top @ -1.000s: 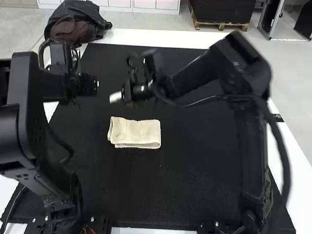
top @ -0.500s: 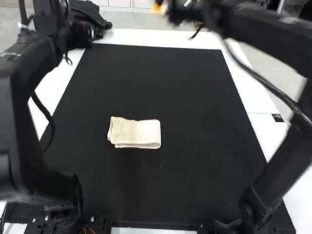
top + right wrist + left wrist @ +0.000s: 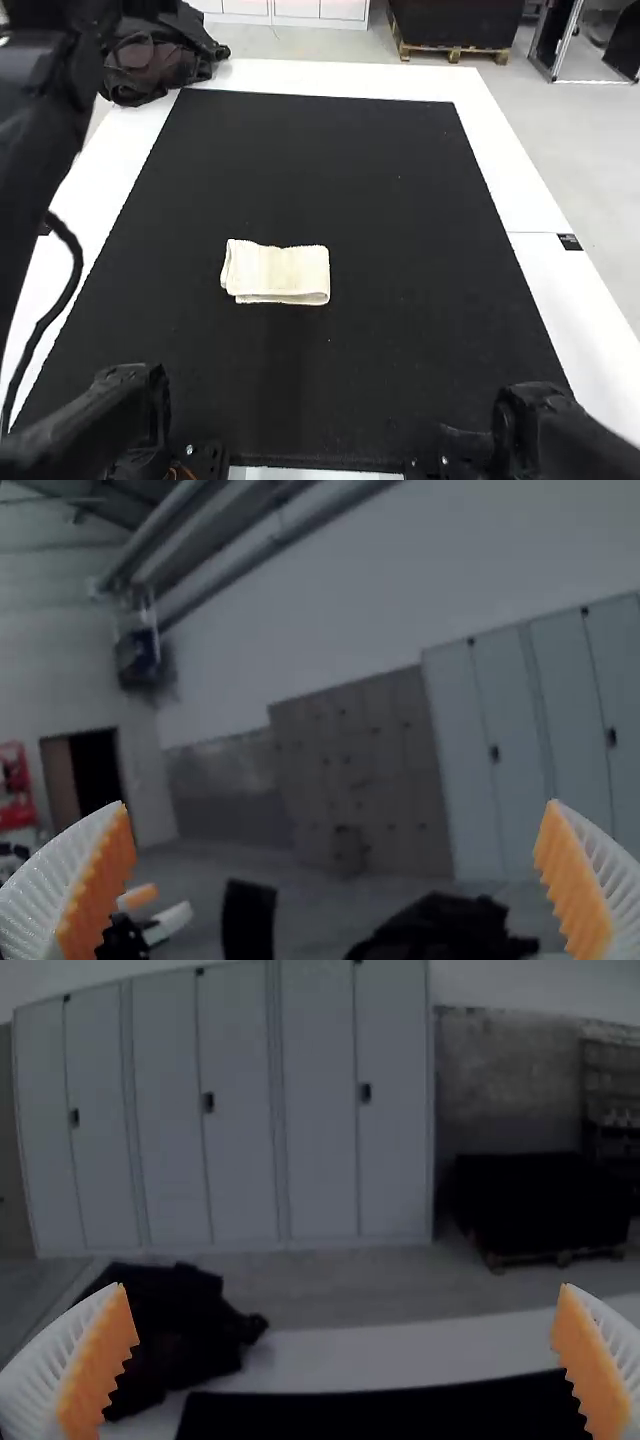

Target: Fold the towel.

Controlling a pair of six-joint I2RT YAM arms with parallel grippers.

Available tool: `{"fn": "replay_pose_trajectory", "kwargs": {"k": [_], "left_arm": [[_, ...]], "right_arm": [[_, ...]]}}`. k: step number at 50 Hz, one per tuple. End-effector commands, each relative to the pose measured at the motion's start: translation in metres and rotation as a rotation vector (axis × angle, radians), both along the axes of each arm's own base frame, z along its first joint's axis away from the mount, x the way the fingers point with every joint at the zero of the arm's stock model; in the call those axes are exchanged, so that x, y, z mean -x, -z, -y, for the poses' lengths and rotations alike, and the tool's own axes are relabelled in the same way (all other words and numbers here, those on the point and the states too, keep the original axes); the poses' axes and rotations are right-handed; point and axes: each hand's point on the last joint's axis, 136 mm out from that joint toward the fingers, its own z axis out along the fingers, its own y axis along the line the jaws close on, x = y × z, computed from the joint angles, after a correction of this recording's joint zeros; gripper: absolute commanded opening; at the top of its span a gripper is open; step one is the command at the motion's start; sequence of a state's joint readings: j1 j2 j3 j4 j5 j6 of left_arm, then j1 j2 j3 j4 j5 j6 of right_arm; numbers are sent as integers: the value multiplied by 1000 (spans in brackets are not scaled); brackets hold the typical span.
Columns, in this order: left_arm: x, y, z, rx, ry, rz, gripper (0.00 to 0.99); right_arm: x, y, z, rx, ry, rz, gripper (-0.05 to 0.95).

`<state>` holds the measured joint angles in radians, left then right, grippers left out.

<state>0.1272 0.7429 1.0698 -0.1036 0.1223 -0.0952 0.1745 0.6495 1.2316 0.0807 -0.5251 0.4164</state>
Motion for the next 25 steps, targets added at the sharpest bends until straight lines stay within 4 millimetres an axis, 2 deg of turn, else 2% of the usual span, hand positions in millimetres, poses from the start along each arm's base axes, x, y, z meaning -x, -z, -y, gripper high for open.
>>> {"fn": "replay_pose_trajectory", "kwargs": {"k": [1, 6, 13, 18, 21, 25], "left_arm": [[42, -36, 3, 25, -4, 136, 969], [78, -46, 5, 16, -15, 229, 969], [152, -64, 5, 12, -60, 471, 969], [200, -62, 5, 14, -85, 593, 969], [224, -57, 6, 15, -97, 645, 969], [251, -53, 8, 0, -113, 699, 969]], "right_arm": [[42, -4, 21, -18, 105, 110, 916], [86, -2, 42, -37, 241, 225, 916], [142, 11, 66, -43, 446, 366, 916], [173, 13, 72, -47, 533, 441, 916], [197, 12, 74, -51, 576, 514, 916], [225, 6, 86, -93, 670, 606, 916]]}}
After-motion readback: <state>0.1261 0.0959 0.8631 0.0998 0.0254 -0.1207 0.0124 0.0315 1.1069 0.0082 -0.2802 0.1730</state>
